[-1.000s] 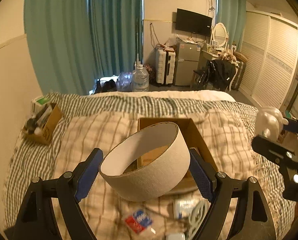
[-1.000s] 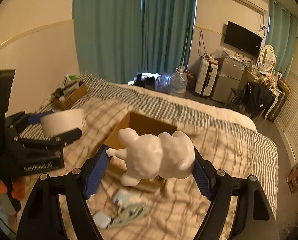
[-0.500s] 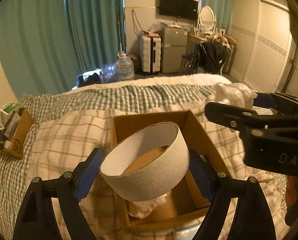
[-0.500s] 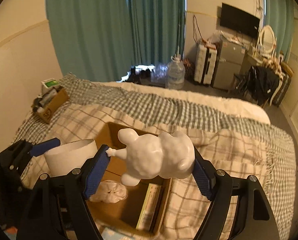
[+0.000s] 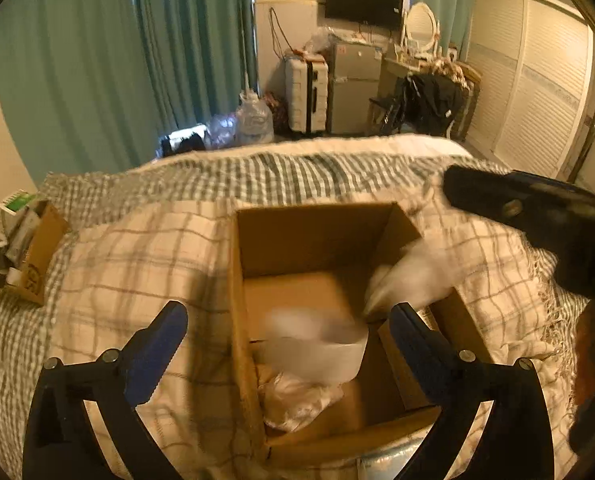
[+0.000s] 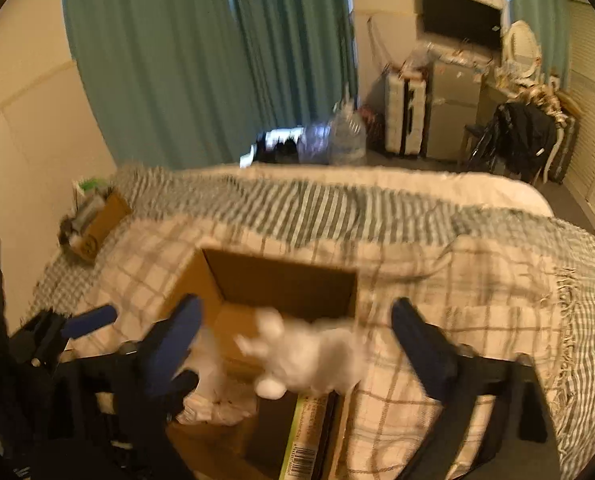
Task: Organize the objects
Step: 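Carry the ring and figurine into the cardboard box and open both tools, then withdraw both tools from the cardboard box, then grasp the light blue earbud case with the right tool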
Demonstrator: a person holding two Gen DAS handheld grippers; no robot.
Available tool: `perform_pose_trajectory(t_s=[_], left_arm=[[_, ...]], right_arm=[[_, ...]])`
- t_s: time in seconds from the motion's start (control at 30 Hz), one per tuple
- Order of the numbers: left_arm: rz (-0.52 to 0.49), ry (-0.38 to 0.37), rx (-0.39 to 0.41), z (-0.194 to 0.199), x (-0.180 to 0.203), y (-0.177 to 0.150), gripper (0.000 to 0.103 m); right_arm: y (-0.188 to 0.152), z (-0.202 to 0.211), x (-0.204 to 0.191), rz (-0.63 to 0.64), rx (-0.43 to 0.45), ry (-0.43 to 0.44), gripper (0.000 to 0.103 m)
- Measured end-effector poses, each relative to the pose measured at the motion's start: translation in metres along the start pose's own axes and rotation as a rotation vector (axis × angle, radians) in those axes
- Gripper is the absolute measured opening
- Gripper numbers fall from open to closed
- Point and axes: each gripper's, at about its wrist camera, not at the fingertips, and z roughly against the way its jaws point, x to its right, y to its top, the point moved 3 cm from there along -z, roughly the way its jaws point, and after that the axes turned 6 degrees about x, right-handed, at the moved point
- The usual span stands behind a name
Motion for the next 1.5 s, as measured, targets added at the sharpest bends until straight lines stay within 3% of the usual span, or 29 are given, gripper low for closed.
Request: perform_pose_trajectory(t_s=[0.2, 0.37, 0.53, 0.7, 0.9, 1.1, 1.2, 1.37, 1.5], left_arm=[[0.008, 0.011, 0.051, 0.065, -0.004, 0.006, 0.103], [0.012, 0.049, 0.084, 0.117, -0.01, 0.0, 0.103], [0.027, 0.08, 0.094, 0.157, -0.021, -0.013, 0.103], [0.043, 0.09, 0.086, 0.183, -0.031, -0.043, 0.103], [0.105, 0.083, 0.01, 0.176, -0.047, -0.103, 0.103], [0.115, 0.174, -0.041, 0.156, -0.057, -0.162, 0.103], [0.135, 0.18, -0.081, 0.145, -0.064, -0.186, 0.103], [0.112, 0.225, -0.116, 0.129, -0.07, -0.21, 0.103], [0.136, 0.204, -0.143, 0.12, -0.073, -0.223, 0.103]], right_arm=[[0.013, 0.072, -0.007, 0.073, 0.034, -0.098, 0.1], [0.008, 0.133, -0.018, 0.102, 0.055, -0.132, 0.1], [-0.01, 0.184, -0.034, 0.112, 0.059, -0.137, 0.1], [-0.043, 0.208, -0.051, 0.139, 0.045, -0.144, 0.1], [-0.107, 0.195, -0.07, 0.154, -0.022, -0.137, 0.1], [-0.179, 0.152, -0.095, 0.152, -0.127, -0.045, 0.1], [-0.206, 0.125, -0.107, 0.156, -0.199, -0.001, 0.099], [-0.241, 0.084, -0.123, 0.211, -0.338, 0.04, 0.076], [-0.258, 0.063, -0.124, 0.213, -0.419, 0.041, 0.076]])
